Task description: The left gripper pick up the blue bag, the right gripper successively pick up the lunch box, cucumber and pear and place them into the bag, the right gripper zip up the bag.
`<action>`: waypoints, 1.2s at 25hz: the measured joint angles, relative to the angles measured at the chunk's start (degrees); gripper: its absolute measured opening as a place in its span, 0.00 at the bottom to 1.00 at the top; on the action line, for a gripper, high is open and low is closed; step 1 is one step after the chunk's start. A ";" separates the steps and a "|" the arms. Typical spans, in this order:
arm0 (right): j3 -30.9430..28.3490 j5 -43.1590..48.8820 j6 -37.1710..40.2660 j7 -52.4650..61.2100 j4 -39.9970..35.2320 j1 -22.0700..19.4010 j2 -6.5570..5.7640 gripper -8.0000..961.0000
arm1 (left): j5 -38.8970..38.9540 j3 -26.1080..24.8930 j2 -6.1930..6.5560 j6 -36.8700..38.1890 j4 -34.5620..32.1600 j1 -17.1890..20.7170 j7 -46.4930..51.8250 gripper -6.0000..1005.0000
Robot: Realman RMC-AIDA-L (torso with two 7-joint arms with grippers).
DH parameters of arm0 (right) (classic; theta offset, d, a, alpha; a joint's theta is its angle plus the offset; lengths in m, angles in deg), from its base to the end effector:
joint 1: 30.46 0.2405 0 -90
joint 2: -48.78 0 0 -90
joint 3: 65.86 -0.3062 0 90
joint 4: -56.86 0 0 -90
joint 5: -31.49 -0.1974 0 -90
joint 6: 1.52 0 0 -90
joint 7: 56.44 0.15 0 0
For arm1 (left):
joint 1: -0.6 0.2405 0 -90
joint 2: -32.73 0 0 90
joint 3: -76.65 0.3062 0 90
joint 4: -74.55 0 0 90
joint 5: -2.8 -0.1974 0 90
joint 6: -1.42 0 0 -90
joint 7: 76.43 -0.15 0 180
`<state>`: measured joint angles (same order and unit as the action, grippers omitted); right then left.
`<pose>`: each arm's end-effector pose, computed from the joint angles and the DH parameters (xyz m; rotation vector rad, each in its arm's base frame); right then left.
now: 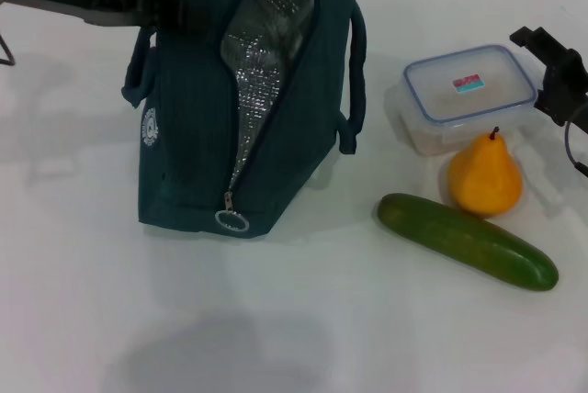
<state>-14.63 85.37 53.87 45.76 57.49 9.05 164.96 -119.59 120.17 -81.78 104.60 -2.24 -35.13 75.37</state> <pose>0.3223 0.4171 -0.0502 -1.4163 1.8709 1.3059 -0.2069 0.3786 0.0822 -2.5066 -1.4232 -0.4423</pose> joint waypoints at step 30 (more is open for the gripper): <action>7.36 0.20 -1.72 -0.60 -6.72 -1.99 -0.02 0.70 | -1.19 0.07 0.04 -0.09 -0.03 -0.26 -0.97 0.06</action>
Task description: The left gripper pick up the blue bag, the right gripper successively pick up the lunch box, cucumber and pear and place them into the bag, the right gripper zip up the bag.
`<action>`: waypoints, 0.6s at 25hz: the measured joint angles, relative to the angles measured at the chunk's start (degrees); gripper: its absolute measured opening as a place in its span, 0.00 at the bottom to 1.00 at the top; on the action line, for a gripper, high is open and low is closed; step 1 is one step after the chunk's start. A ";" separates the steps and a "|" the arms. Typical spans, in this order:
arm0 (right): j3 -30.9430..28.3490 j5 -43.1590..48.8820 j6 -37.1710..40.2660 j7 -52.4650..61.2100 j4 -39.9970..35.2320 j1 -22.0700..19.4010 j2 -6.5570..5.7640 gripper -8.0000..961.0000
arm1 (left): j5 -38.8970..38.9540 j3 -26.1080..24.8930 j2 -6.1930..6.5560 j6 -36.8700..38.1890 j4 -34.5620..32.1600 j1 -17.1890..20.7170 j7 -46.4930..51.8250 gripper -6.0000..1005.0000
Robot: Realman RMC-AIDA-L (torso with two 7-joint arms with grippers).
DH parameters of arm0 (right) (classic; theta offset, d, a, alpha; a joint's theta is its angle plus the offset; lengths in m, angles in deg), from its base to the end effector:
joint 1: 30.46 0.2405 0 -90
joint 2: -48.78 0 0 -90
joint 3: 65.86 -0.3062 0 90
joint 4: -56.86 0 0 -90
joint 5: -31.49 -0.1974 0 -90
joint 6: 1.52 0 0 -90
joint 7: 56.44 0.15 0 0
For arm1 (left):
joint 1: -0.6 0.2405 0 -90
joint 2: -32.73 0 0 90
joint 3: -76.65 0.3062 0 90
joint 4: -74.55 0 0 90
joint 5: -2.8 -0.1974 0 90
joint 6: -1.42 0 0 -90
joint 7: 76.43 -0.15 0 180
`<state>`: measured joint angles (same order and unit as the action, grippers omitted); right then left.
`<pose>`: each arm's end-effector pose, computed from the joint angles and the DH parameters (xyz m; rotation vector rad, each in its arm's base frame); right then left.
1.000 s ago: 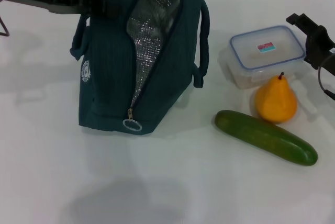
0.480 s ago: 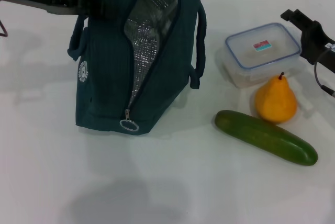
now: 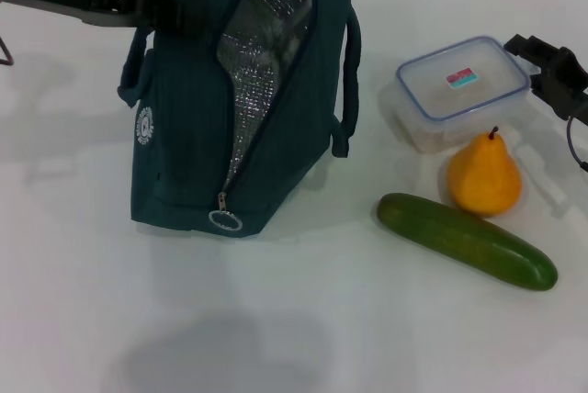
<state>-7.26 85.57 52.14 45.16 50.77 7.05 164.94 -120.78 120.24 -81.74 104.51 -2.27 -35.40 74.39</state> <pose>0.3210 0.4192 -0.0445 -1.5683 1.7614 1.2143 -0.2080 0.3800 0.0820 -2.5086 -1.4005 -0.4141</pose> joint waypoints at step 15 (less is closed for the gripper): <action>0.22 0.14 0.02 -0.15 0.19 0.36 0.03 0.23 | 0.19 0.00 -0.14 0.26 -0.02 0.37 -0.61 0.06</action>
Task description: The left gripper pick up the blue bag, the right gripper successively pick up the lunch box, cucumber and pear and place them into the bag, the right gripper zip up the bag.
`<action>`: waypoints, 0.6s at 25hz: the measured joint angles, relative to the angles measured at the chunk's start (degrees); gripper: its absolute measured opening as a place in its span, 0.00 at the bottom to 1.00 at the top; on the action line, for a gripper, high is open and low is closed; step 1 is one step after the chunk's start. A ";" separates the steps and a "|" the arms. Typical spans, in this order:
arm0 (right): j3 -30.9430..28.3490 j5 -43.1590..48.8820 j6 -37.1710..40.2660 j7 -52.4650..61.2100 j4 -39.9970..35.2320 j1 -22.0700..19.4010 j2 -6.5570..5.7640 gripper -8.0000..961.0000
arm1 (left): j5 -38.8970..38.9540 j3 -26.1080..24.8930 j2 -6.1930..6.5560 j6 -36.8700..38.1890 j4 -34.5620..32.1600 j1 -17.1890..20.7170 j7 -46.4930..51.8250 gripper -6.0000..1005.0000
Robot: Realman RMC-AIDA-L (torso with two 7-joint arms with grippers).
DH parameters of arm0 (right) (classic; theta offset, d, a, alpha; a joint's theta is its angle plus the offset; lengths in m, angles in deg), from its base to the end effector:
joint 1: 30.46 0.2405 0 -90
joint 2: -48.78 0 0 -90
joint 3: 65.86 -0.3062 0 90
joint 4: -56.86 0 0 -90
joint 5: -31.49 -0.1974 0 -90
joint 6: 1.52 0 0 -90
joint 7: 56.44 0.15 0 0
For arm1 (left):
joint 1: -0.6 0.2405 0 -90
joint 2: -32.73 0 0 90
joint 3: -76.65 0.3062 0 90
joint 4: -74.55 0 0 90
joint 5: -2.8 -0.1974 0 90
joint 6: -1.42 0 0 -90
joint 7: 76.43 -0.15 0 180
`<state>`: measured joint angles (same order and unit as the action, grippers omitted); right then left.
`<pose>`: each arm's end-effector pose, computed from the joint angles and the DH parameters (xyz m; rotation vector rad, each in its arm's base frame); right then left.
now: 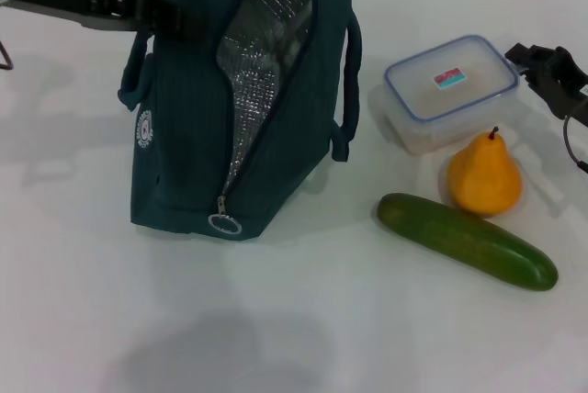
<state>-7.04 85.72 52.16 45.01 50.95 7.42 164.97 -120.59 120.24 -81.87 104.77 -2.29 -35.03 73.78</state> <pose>0.3186 0.4203 -0.0460 -1.5823 1.7589 1.2091 -0.2097 0.3778 0.0810 -2.5168 -1.3957 -0.4135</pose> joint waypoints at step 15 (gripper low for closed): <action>-0.23 -0.14 2.59 -2.72 -0.06 -0.55 0.00 0.11 | 0.15 0.00 -0.05 0.11 -0.21 0.13 -0.21 0.06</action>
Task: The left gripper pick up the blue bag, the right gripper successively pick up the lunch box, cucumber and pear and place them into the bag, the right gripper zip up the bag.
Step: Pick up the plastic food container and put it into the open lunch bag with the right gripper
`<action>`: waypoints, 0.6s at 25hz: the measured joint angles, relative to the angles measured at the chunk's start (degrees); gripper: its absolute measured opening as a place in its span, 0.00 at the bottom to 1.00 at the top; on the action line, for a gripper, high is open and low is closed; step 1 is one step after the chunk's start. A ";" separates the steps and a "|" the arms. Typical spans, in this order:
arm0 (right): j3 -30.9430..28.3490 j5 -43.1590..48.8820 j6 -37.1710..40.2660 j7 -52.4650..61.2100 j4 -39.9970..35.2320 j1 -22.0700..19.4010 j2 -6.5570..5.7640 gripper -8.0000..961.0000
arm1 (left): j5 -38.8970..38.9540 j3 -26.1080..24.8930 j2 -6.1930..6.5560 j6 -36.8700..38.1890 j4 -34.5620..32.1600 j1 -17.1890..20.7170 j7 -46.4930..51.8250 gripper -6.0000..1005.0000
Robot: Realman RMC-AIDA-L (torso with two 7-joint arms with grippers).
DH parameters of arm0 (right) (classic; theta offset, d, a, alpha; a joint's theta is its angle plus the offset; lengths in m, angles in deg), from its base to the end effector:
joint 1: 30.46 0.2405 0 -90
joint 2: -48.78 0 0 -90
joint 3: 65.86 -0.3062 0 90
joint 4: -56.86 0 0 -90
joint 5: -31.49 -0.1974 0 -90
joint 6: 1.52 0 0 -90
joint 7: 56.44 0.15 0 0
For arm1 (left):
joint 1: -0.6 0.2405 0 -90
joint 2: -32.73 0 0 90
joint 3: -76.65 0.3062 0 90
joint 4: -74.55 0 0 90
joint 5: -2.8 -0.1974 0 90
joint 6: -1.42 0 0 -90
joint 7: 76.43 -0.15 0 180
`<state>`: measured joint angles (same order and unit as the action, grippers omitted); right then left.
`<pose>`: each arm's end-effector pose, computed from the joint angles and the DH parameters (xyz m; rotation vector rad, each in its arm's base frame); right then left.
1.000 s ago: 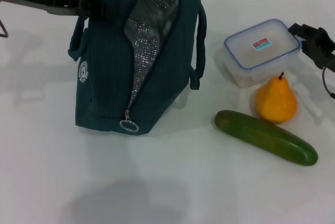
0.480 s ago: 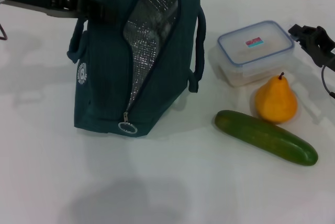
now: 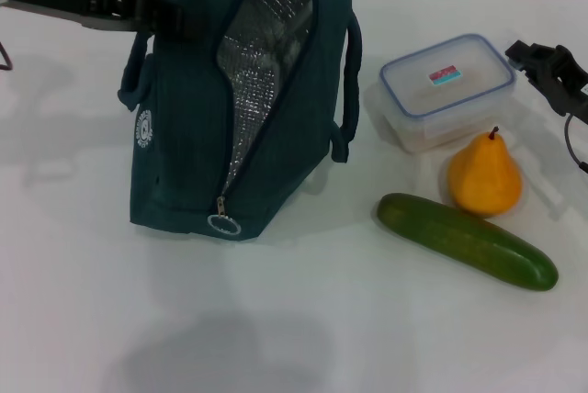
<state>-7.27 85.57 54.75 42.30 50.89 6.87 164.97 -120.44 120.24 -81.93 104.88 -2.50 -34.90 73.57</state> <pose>0.3159 0.4166 -0.0442 -1.6304 1.7055 1.2308 -0.2096 0.3770 0.0810 -2.5206 -1.3894 -0.4149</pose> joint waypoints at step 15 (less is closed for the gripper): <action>-0.76 -6.35 9.92 -4.21 0.56 -1.99 0.00 0.11 | 0.03 0.00 -0.07 -0.01 0.24 -0.34 -0.38 0.06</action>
<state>-8.03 79.22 64.67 38.08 51.45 4.88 164.96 -120.41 120.24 -82.00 104.87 -2.26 -35.24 73.19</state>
